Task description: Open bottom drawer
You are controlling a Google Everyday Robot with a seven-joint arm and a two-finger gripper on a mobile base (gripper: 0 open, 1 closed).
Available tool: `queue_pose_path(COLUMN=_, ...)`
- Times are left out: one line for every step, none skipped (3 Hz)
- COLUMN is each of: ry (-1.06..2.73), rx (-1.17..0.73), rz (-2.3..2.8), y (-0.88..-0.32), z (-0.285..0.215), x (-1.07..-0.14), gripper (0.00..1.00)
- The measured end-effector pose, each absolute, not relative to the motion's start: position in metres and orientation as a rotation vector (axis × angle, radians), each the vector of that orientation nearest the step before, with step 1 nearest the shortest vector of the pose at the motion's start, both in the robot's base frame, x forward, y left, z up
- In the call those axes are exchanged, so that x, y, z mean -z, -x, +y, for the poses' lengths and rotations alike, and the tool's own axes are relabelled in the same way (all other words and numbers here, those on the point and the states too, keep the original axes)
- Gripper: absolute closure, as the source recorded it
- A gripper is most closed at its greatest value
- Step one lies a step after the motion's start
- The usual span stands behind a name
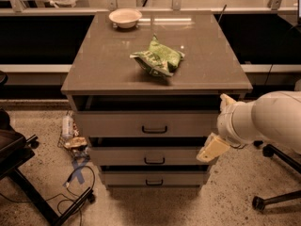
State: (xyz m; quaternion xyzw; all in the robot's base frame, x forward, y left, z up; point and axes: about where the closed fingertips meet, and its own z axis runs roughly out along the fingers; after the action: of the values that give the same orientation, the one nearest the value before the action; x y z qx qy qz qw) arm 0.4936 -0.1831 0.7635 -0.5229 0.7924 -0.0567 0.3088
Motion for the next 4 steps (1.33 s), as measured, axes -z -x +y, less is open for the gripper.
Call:
queue_pose_path(ry=1.366, rx=0.125, rz=2.082, y=-0.496, z=-0.180, x=-0.738, gripper=0.00)
queue_pose_path(ry=1.335, rx=0.077, rz=2.110, y=-0.500, z=-0.179, x=-0.660, gripper=0.00)
queue_pose_path(ry=1.330, rx=0.042, rz=2.099, y=-0.498, z=-0.180, x=-0.588, gripper=0.00)
queue_pose_path(ry=1.329, rx=0.029, rz=2.032, y=-0.508, z=-0.178, x=-0.535, gripper=0.00)
